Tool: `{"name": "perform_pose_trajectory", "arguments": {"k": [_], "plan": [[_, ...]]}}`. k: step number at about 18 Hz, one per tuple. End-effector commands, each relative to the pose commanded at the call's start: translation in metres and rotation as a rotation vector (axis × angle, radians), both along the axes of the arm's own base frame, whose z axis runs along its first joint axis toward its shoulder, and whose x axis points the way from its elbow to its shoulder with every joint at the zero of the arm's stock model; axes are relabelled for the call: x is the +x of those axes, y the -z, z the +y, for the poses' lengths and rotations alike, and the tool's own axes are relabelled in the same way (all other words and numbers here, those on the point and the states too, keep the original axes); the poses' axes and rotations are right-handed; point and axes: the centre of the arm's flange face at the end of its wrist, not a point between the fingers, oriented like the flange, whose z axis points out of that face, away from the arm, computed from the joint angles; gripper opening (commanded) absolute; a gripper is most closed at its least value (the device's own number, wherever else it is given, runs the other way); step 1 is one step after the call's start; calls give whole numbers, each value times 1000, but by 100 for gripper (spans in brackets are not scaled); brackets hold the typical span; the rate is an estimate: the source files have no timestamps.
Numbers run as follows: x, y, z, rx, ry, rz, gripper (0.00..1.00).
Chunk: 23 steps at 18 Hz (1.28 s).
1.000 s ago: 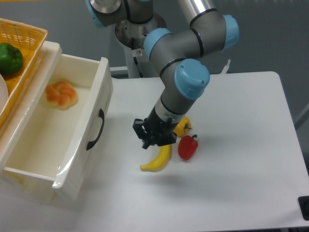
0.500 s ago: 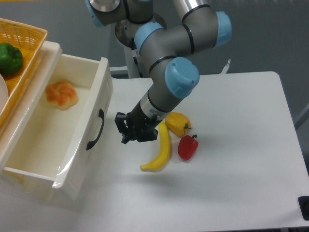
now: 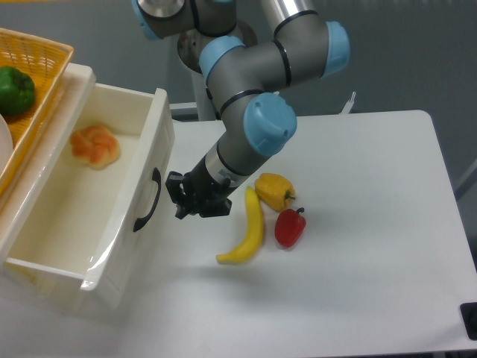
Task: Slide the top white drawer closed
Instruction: 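Move the gripper toward the open white drawer's front handle, then push the drawer front with the gripper, sliding the drawer shut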
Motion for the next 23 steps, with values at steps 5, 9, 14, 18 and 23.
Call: {"name": "perform_pose_trajectory", "arguments": {"k": [5, 9, 14, 18, 23], "plan": [[7, 5, -2, -32, 11, -37, 14], [8, 6, -4, -43, 9, -50, 14], [11, 3, -2, -31, 9, -62, 14], [17, 3, -2, -43, 16, -74, 14], [25, 1, 1, -43, 29, -73, 14]]}}
